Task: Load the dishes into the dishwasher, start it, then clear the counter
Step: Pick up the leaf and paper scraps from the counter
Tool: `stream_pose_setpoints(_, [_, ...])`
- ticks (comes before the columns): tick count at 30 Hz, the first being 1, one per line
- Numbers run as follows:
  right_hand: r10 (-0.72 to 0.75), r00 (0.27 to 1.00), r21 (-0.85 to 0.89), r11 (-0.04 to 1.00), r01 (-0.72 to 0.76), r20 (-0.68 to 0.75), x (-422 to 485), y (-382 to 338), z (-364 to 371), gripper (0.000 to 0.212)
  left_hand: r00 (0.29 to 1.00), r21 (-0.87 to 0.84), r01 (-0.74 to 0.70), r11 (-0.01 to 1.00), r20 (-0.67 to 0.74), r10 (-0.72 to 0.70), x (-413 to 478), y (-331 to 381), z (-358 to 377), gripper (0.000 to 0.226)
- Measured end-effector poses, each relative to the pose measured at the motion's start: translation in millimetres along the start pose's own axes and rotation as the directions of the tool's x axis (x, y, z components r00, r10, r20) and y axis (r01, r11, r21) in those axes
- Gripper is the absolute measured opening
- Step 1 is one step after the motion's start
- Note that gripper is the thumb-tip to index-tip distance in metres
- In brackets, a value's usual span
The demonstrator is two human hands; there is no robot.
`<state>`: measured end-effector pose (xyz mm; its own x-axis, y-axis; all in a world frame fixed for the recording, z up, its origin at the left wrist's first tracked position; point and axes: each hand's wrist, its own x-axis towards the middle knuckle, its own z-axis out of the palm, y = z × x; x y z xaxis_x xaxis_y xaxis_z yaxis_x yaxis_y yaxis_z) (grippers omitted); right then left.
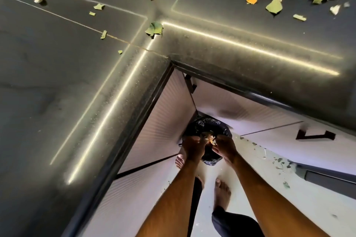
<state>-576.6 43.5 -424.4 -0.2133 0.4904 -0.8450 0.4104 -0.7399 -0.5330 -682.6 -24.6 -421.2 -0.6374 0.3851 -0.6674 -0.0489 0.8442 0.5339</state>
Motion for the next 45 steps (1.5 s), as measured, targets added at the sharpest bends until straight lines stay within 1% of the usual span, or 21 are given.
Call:
stream_pose_setpoints(3, [0.022, 0.999, -0.001, 1.000, -0.022, -0.037, -9.8, -2.2, 1.3, 0.024, 0.999, -0.020, 0.040, 0.999, 0.015, -0.040, 8.0, -6.3, 0.9, 0.021])
stream_pose_setpoints(5, [0.031, 0.998, 0.029, 0.999, -0.030, -0.046, -19.5, -6.9, -1.2, 0.028, 0.999, -0.009, 0.037, 0.999, 0.020, -0.037, -11.4, 10.9, -12.5, 0.016])
stream_pose_setpoints(8, [0.023, 0.998, 0.124, 0.992, -0.016, -0.059, -49.2, -17.6, -9.1, 0.035, 0.999, 0.061, -0.009, 0.998, 0.034, 0.007, -41.5, 33.1, -31.8, 0.021])
stream_pose_setpoints(10, [-0.019, 0.995, 0.185, 0.982, 0.037, -0.102, -77.9, -25.4, -13.8, 0.034, 0.998, 0.102, -0.028, 0.994, 0.054, 0.023, -71.6, 56.1, -45.0, 0.023])
stream_pose_setpoints(13, [-0.109, 0.982, 0.149, 0.980, 0.132, -0.152, -140.8, -45.6, -21.5, 0.032, 0.985, 0.131, -0.169, 0.977, 0.043, 0.165, -128.5, 84.0, -71.9, 0.024])
stream_pose_setpoints(14, [-0.155, 0.976, 0.131, 0.976, 0.176, -0.154, -167.6, -56.3, -25.1, 0.037, 0.965, 0.216, -0.264, 0.940, 0.066, 0.256, -150.4, 93.3, -87.8, 0.021])
stream_pose_setpoints(15, [-0.205, 0.967, 0.115, 0.968, 0.223, -0.154, -195.5, -68.4, -29.5, 0.041, 0.945, 0.245, -0.327, 0.913, 0.093, 0.313, -171.9, 103.5, -101.2, 0.020])
stream_pose_setpoints(17, [-0.300, 0.939, 0.093, 0.944, 0.318, -0.167, -251.6, -94.8, -39.7, 0.044, 0.897, 0.186, -0.441, 0.878, 0.119, 0.426, -212.6, 122.6, -127.8, 0.022])
stream_pose_setpoints(20, [-0.446, 0.859, 0.057, 0.879, 0.474, -0.253, -321.3, -134.3, -60.3, 0.043, 0.824, 0.101, -0.567, 0.818, 0.089, 0.560, -272.7, 165.9, -158.2, 0.019])
stream_pose_setpoints(23, [-0.587, 0.742, -0.016, 0.788, 0.616, -0.324, -371.1, -172.3, -82.6, 0.036, 0.691, 0.074, -0.722, 0.687, 0.078, 0.718, -310.1, 211.8, -172.6, 0.017])
stream_pose_setpoints(25, [-0.645, 0.672, -0.064, 0.737, 0.673, -0.364, -392.0, -195.6, -97.4, 0.032, 0.638, 0.055, -0.770, 0.635, 0.090, 0.765, -323.2, 245.1, -176.5, 0.016])
stream_pose_setpoints(27, [-0.683, 0.614, -0.128, 0.703, 0.700, -0.395, -406.9, -213.0, -110.7, 0.027, 0.601, 0.045, -0.798, 0.601, 0.131, 0.788, -331.6, 274.7, -176.5, 0.016])
stream_pose_setpoints(29, [-0.732, 0.525, -0.271, 0.662, 0.699, -0.434, -414.8, -221.8, -123.8, 0.023, 0.571, 0.050, -0.819, 0.572, 0.181, 0.801, -334.9, 296.8, -173.8, 0.015])
stream_pose_setpoints(31, [-0.765, 0.425, -0.440, 0.633, 0.637, -0.485, -413.7, -222.8, -139.4, 0.022, 0.545, 0.045, -0.836, 0.548, 0.193, 0.816, -334.2, 310.8, -170.9, 0.013])
stream_pose_setpoints(32, [-0.763, 0.404, -0.488, 0.638, 0.596, -0.504, -409.5, -222.0, -147.1, 0.022, 0.532, 0.046, -0.845, 0.533, 0.187, 0.826, -332.7, 315.5, -169.9, 0.011])
stream_pose_setpoints(33, [-0.755, 0.411, -0.519, 0.652, 0.554, -0.510, -403.2, -219.4, -154.4, 0.021, 0.514, 0.049, -0.857, 0.514, 0.179, 0.839, -330.0, 316.9, -169.2, 0.010])
stream_pose_setpoints(35, [-0.731, 0.477, -0.562, 0.681, 0.469, -0.488, -384.6, -211.0, -165.2, 0.021, 0.487, 0.071, -0.873, 0.482, 0.181, 0.855, -325.3, 315.4, -169.9, 0.010])
stream_pose_setpoints(38, [-0.667, 0.624, -0.622, 0.703, 0.345, -0.408, -358.9, -198.5, -164.4, 0.035, 0.510, 0.119, -0.860, 0.496, 0.228, 0.830, -316.3, 307.8, -174.7, 0.009])
stream_pose_setpoints(39, [-0.653, 0.650, -0.639, 0.699, 0.320, -0.389, -352.0, -195.8, -161.5, 0.039, 0.529, 0.135, -0.849, 0.512, 0.248, 0.812, -312.3, 305.3, -176.1, 0.009])
stream_pose_setpoints(42, [-0.646, 0.657, -0.657, 0.694, 0.294, -0.389, -337.8, -197.2, -152.2, 0.039, 0.564, 0.173, -0.825, 0.538, 0.293, 0.772, -302.0, 301.1, -180.0, 0.011])
stream_pose_setpoints(45, [-0.646, 0.653, -0.692, 0.677, 0.251, -0.395, -334.0, -210.8, -147.2, 0.020, 0.562, 0.199, -0.827, 0.525, 0.326, 0.760, -292.4, 305.3, -180.9, 0.012])
